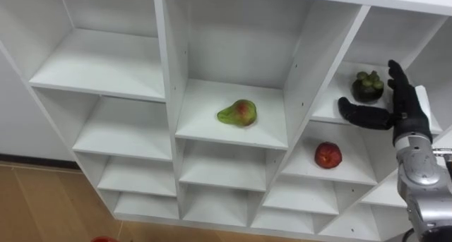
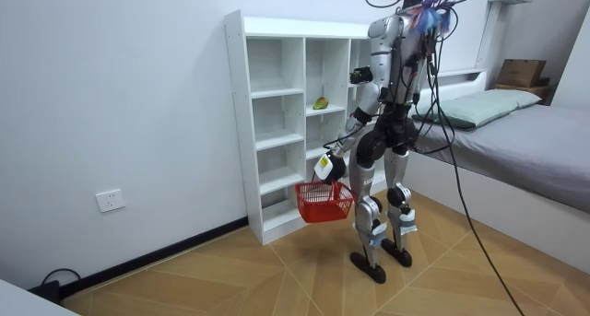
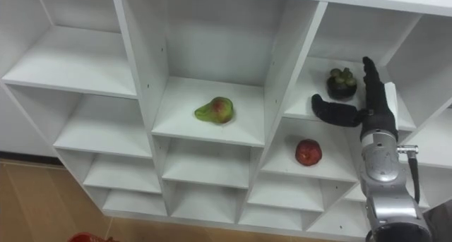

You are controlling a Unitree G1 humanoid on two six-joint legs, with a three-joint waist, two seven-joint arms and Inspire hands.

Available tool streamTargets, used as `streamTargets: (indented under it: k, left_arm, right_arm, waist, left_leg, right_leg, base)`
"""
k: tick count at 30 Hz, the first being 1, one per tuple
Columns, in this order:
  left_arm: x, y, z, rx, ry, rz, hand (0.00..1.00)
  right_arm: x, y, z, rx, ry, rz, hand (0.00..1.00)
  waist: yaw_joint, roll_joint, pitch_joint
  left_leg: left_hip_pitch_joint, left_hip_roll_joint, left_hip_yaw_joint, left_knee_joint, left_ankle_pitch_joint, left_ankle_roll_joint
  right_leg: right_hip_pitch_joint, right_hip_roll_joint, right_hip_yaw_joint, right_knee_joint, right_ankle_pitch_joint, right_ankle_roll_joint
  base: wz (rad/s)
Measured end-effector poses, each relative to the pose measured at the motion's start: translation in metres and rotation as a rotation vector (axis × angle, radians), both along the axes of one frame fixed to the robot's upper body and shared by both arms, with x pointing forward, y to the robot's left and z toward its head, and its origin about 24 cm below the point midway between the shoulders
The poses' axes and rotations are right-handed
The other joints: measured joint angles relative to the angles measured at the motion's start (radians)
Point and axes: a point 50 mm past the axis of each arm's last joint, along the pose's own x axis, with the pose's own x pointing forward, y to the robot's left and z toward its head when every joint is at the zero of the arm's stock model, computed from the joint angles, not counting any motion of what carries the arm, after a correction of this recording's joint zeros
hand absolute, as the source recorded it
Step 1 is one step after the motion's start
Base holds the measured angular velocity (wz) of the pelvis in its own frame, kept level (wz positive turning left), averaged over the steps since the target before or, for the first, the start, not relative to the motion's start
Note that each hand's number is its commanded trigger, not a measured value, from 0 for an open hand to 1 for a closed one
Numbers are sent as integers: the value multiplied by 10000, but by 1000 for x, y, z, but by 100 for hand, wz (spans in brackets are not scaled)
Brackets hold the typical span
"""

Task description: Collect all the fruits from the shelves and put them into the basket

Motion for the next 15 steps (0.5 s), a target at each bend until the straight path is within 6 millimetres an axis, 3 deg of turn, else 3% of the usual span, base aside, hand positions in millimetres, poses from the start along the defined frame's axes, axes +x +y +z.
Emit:
streamTargets:
  k: [1, 2, 3, 15]
  left_arm:
    - [0, 0, 0, 0, -7, -2, 100]
    - [0, 0, 0, 2, -13, -9, 100]
    - [0, 0, 0, 7, -23, -10, 100]
    - [7, -2, 1, 110, -344, -199, 100]
  right_arm:
    - [0, 0, 0, 1, -1, 20, 54]
    - [0, 0, 0, -3, 1, 24, 73]
    - [0, 0, 0, -4, -2, 18, 100]
    - [-3, -7, 3, -365, -32, -66, 100]
  waist:
    - [-3, -2, 1]
    - [-4, -2, 1]
    - [-9, -2, 1]
    - [-10, -90, 54]
  left_leg:
    - [-2, 0, 0, 2, 0, 0]
    - [-1, 0, -1, 2, 0, 0]
    - [11, -1, 1, 0, 0, 0]
    - [138, 4, -1, -80, -1, 1]
  right_leg:
    - [-1, 1, 4, 0, 1, -1]
    - [3, 2, 4, -1, 1, -1]
    - [7, 0, 4, -1, 1, -2]
    - [113, 0, -12, -5, 3, -4]
  base:
    - [0]
    - [0]
    - [0]
    - [0]
